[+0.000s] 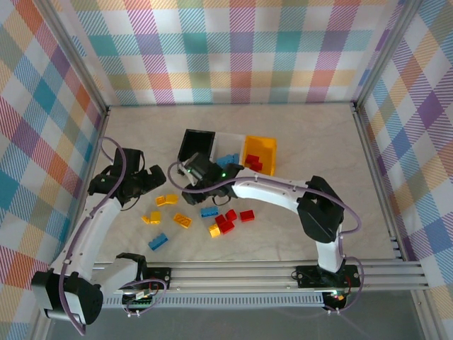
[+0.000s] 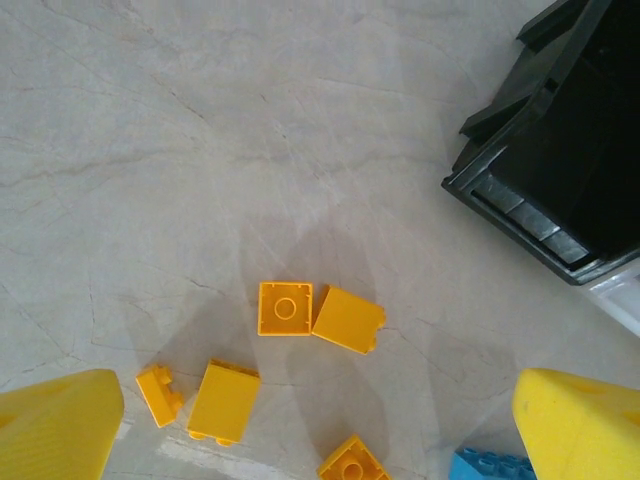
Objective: Sort the legos into containers by color
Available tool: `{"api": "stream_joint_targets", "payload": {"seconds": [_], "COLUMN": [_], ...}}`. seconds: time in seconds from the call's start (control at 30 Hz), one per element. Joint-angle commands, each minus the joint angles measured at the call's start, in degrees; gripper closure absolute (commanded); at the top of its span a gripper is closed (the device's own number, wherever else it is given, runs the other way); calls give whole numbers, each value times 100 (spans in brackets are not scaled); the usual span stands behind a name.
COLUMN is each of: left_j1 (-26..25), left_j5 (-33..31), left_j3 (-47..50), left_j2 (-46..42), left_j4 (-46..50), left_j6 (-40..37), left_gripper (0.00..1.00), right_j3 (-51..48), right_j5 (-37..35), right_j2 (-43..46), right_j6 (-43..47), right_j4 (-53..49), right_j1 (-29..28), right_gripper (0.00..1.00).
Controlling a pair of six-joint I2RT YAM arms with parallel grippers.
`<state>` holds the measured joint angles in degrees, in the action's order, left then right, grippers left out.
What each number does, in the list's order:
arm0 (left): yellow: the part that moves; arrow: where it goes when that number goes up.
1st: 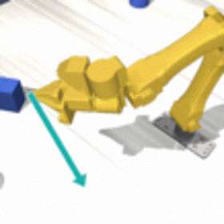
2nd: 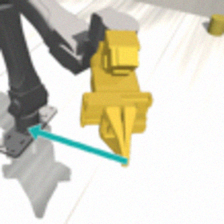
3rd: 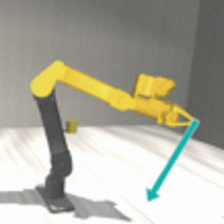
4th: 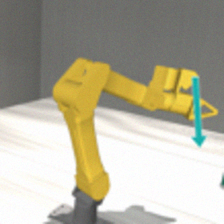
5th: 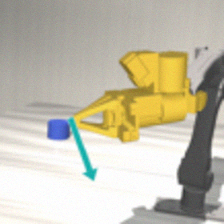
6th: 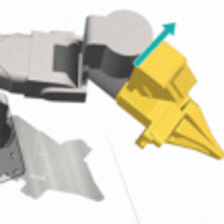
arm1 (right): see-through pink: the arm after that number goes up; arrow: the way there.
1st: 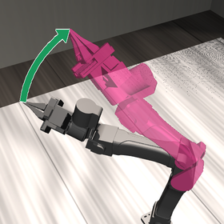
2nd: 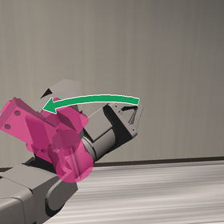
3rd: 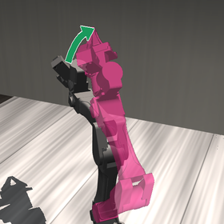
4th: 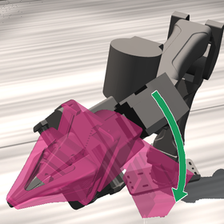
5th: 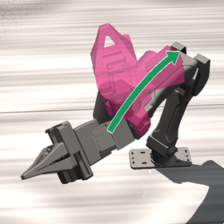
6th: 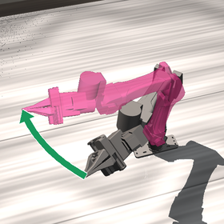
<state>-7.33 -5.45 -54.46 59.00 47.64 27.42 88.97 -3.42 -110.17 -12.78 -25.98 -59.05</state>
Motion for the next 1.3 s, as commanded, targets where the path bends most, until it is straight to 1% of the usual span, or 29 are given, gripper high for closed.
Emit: {"api": "stream_joint_targets", "payload": {"seconds": [0.0, 0.17, 0.33, 0.53, 0.67, 0.8, 0.9, 1.0, 1.07, 1.13, 1.23, 1.27], "left_j1": [88, 85, 92, 91, 91, 87, 87, 87, 91, 94, 130, 160], "left_j5": [-50, 68, 274, 590, 802, 872, 961, 874, 767, 416, -405, -556], "left_j3": [77, 23, 58, 72, 140, 185, 218, 235, 198, 136, -73, -99], "left_j2": [-151, -113, -89, -85, -129, -126, -97, -118, -166, -270, -352, -410], "left_j4": [-79, -36, -61, -70, -81, -55, -65, -61, -44, 45, 350, 395], "left_j6": [8, -69, -168, -274, -273, -307, -308, -263, -233, -150, 82, 127], "left_gripper": [0, 0, 0, 0, 0, 0, 0, 0, 0, 0, 0, 0], "right_j3": [310, 908, 1791, 2833, 3388, 3869, 3605, 2861, 2236, 1618, 1033, 778], "right_j5": [122, 133, 210, 317, 511, 594, 782, 1058, 1152, 1312, 1596, 1678], "right_j2": [58, -275, -976, -1853, -2334, -2714, -2558, -1972, -1457, -929, -562, -476], "right_j6": [75, 234, 362, 410, 354, 349, 363, 515, 752, 928, 983, 974], "right_j4": [-127, -193, -396, -586, -706, -936, -831, -535, -385, -304, -513, -511], "right_j1": [227, 558, 893, 1157, 1320, 1381, 1381, 1278, 1083, 853, 594, 485], "right_gripper": [57, 57, 57, 57, 57, 56, 54, 49, 44, 40, 35, 32]}}
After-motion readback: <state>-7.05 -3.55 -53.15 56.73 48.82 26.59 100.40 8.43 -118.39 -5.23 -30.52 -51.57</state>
